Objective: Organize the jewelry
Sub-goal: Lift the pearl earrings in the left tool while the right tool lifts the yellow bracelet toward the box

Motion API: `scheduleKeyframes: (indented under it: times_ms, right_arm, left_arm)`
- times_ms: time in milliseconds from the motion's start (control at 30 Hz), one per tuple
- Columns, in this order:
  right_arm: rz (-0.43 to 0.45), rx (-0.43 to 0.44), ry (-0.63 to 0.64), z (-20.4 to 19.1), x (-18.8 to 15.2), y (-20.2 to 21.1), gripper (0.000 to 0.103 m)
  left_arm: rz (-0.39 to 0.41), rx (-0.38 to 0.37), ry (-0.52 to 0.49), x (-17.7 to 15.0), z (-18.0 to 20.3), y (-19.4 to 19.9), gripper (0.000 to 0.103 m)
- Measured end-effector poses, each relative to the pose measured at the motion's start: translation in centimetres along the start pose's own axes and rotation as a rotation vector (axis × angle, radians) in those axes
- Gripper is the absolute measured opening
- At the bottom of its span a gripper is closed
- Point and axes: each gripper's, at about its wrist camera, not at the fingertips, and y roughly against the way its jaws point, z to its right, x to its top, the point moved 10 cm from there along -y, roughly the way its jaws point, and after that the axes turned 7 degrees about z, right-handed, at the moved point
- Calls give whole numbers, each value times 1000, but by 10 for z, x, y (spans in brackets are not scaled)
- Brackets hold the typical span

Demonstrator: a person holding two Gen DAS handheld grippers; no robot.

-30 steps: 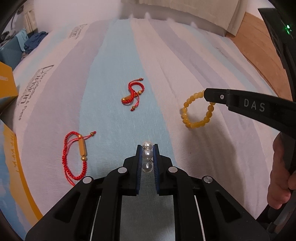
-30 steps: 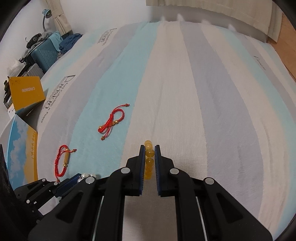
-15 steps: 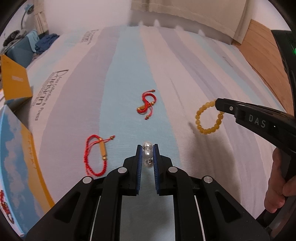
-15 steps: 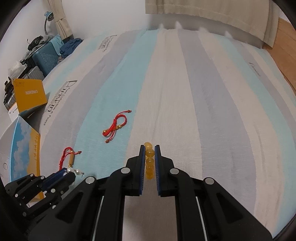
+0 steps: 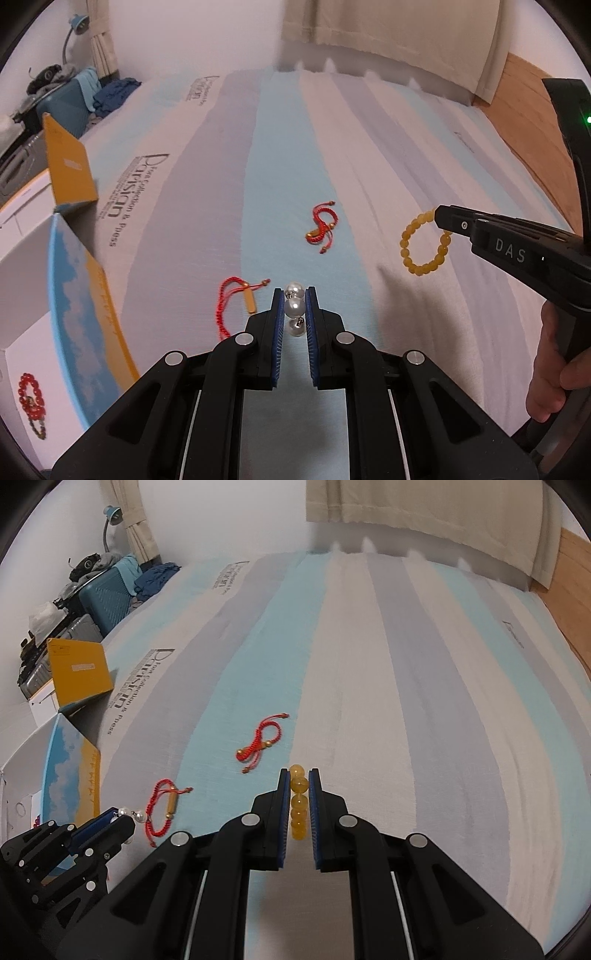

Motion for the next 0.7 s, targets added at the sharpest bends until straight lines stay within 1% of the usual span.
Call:
scheduleKeyframes:
  times_ms: [300,400,700]
  right_arm:
    - [28,17,26,-22,8,16,9]
    - [40,26,32,-30,11,21,9]
    - [67,59,56,-56,17,35,9]
  left_arm:
    - [-9,54,34,-1,-25,13,10]
    - [2,74,42,1,-34,22,10]
    - [38,92,56,7,-51,48,11]
